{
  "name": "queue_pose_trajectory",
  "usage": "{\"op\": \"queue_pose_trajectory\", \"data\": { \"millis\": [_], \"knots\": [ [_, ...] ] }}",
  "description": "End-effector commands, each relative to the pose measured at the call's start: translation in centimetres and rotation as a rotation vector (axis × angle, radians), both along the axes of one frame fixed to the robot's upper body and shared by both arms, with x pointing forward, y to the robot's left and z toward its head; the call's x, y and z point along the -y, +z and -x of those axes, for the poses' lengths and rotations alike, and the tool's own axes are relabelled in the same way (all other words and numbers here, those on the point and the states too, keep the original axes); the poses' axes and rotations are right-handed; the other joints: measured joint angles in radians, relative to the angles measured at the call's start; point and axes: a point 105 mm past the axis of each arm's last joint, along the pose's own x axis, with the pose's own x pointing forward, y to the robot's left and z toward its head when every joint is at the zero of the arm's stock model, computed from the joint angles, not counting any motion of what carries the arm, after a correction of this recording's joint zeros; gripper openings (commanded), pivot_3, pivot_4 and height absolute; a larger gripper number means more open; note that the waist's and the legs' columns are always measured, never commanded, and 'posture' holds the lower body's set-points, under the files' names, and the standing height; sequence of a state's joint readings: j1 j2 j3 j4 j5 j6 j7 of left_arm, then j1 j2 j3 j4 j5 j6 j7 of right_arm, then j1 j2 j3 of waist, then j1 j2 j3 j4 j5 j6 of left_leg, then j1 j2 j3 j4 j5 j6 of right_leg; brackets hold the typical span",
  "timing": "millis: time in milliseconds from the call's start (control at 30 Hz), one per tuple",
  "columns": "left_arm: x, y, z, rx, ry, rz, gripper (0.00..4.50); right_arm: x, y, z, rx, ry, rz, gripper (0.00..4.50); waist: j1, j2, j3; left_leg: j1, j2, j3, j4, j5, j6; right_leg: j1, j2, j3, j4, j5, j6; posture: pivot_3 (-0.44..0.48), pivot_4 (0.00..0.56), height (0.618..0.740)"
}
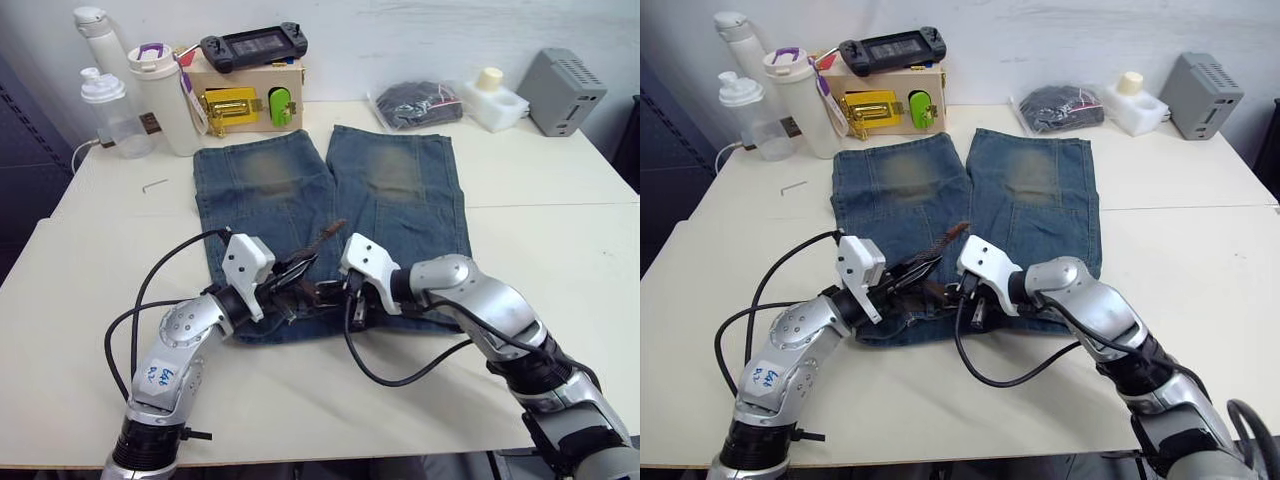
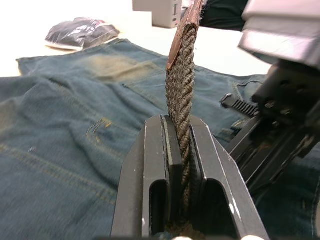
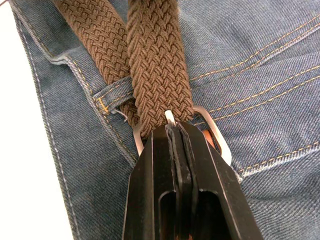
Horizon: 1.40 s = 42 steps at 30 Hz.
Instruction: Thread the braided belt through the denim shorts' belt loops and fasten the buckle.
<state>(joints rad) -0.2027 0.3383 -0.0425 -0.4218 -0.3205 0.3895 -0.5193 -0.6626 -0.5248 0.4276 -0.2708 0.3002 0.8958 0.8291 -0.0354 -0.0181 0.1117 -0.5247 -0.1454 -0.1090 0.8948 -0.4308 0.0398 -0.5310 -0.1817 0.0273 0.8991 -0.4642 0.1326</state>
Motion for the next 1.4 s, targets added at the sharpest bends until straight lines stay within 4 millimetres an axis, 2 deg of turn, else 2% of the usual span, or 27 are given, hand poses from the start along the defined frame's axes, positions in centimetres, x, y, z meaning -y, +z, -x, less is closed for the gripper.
{"op": "queue_pose_trajectory", "data": {
  "millis": [33, 200, 333, 667, 833, 1000, 1167, 1400],
  "knots": [
    [0.1, 0.9, 0.2, 0.053, -0.014, -0.005, 0.0, 0.4, -2.1, 0.3, -0.078, -0.005, 0.057, 0.06, 0.0, 0.0, 0.0, 0.0, 0.0, 0.0, 0.0, 0.0, 0.0, 0.0, 0.0, 0.0, 0.0, 0.0, 0.0, 0.0, 0.15, 0.645],
    [-0.2, 0.6, 0.3, 0.045, -0.005, -0.004, 0.0, 0.4, -1.3, 0.3, -0.067, 0.005, 0.046, 0.06, 0.003, 0.0, 0.0, 0.0, 0.0, 0.0, 0.0, 0.0, 0.0, 0.0, 0.0, 0.0, 0.0, 0.0, 0.0, 0.0, 0.15, 0.645],
    [0.0, 1.0, 0.2, 0.058, -0.023, -0.006, 0.0, 0.3, -1.9, 0.0, -0.105, 0.003, 0.082, 0.06, 0.004, 0.0, 0.0, 0.0, 0.0, 0.0, 0.0, 0.0, 0.0, 0.0, 0.0, 0.0, 0.0, 0.0, 0.0, 0.0, 0.15, 0.645],
    [-0.3, 2.1, -1.4, 0.094, -0.128, -0.056, 0.0, 0.4, -6.3, 0.4, -0.232, 0.102, 0.285, 0.06, -0.002, -0.004, -0.005, 0.002, 0.001, 0.001, -0.001, 0.0, -0.001, 0.0, 0.0, -0.001, 0.0, 0.0, 0.0, 0.0, 0.15, 0.645],
    [-0.1, 2.7, -2.6, 0.102, -0.234, -0.105, 0.0, 0.0, -7.4, 0.8, -0.24, 0.147, 0.33, 0.06, -0.005, -0.006, -0.009, 0.005, 0.001, 0.001, -0.003, 0.0, -0.001, 0.003, 0.0, -0.003, -0.001, 0.0, 0.0, 0.0, 0.15, 0.645],
    [1.2, 3.7, -3.8, 0.122, -0.356, -0.149, 0.0, -0.6, -8.0, 1.5, -0.247, 0.181, 0.346, 0.06, -0.006, -0.006, -0.009, 0.014, 0.003, 0.0, -0.005, -0.001, -0.003, 0.013, 0.0, -0.008, -0.005, 0.0, 0.0, 0.0, 0.15, 0.645],
    [3.6, 5.3, -5.2, 0.176, -0.47, -0.179, 0.0, -1.0, -8.7, 2.3, -0.259, 0.22, 0.367, 0.06, -0.016, -0.005, -0.012, 0.015, 0.006, -0.003, -0.006, -0.001, -0.004, 0.017, -0.001, -0.018, -0.01, 0.0, 0.0, 0.0, 0.15, 0.645],
    [7.5, 8.4, -5.1, 0.271, -0.624, -0.162, 0.0, -0.9, -9.1, 3.1, -0.272, 0.244, 0.374, 0.06, -0.021, -0.005, -0.013, 0.015, 0.006, -0.007, -0.006, -0.002, -0.006, 0.017, -0.001, -0.022, -0.013, 0.0, 0.0, 0.0, 0.15, 0.645]
  ]
}}
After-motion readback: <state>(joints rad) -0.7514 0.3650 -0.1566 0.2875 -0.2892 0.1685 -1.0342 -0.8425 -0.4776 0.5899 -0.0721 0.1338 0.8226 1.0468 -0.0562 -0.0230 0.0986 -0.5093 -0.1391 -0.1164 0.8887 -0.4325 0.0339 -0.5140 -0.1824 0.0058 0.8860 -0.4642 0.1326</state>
